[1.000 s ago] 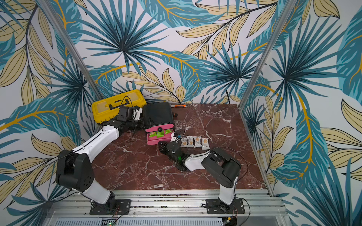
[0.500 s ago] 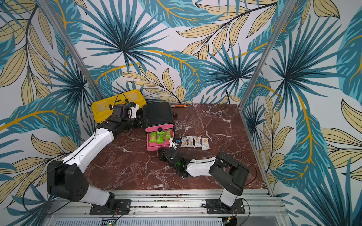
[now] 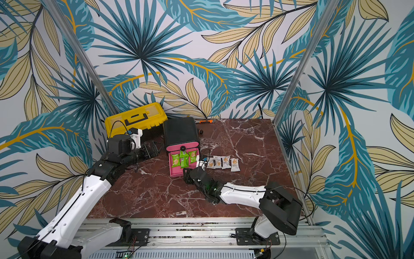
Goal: Take the cookies out of the drawer
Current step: Open the drawer in the storage box.
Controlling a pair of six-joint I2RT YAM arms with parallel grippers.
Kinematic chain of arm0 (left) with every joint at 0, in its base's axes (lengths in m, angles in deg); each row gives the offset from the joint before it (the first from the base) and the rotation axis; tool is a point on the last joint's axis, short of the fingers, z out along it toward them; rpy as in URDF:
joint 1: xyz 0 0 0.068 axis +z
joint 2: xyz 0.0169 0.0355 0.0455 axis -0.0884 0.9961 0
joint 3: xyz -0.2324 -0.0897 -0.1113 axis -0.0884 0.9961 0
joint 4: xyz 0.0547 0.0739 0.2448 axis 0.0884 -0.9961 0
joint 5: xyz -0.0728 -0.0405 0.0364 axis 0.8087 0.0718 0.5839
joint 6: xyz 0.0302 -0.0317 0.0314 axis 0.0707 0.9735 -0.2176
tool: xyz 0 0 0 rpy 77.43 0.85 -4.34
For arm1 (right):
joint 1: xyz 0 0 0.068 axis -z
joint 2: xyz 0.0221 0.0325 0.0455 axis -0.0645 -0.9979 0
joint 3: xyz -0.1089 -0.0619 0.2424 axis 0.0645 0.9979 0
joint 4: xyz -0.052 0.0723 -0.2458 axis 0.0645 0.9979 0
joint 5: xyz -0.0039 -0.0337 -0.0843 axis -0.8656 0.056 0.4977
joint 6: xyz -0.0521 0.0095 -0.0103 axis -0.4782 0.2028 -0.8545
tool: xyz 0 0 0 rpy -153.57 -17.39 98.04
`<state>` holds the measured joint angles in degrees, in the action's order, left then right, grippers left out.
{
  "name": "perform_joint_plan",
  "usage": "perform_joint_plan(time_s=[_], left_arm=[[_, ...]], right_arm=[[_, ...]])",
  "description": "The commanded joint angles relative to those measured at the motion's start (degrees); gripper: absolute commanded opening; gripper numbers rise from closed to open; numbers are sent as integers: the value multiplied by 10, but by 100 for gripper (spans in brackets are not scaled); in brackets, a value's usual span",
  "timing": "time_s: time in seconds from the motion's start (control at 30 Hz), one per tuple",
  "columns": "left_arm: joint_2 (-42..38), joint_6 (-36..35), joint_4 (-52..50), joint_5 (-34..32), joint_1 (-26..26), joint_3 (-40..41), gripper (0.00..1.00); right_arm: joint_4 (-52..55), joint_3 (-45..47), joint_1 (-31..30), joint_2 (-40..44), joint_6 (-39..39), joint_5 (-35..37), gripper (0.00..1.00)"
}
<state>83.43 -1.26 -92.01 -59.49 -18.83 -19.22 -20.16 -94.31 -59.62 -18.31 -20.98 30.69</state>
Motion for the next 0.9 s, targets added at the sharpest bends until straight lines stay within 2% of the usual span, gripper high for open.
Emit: perform_joint_plan(time_s=[0.0, 0.1, 0.17, 0.23, 0.5, 0.87], left_arm=[[-45, 35, -12, -16, -4, 53, 100], [-76, 55, -11, -8, -6, 93, 100], [-92, 64, -11, -9, -6, 118, 100], [-103, 73, -17, -8, -7, 138, 100], [-141, 96, -25, -2, -13, 194, 100], [-178, 124, -30, -1, -29, 238, 100]], right_arm=[[129, -47, -3, 15, -64, 26, 60], [213, -120, -2, -21, -111, -1, 66], [278, -172, -2, -57, -119, 6, 68], [289, -199, 0, -89, -133, -12, 70], [290, -233, 2, -147, -126, -10, 70], [344, -259, 11, -200, -140, -6, 70]])
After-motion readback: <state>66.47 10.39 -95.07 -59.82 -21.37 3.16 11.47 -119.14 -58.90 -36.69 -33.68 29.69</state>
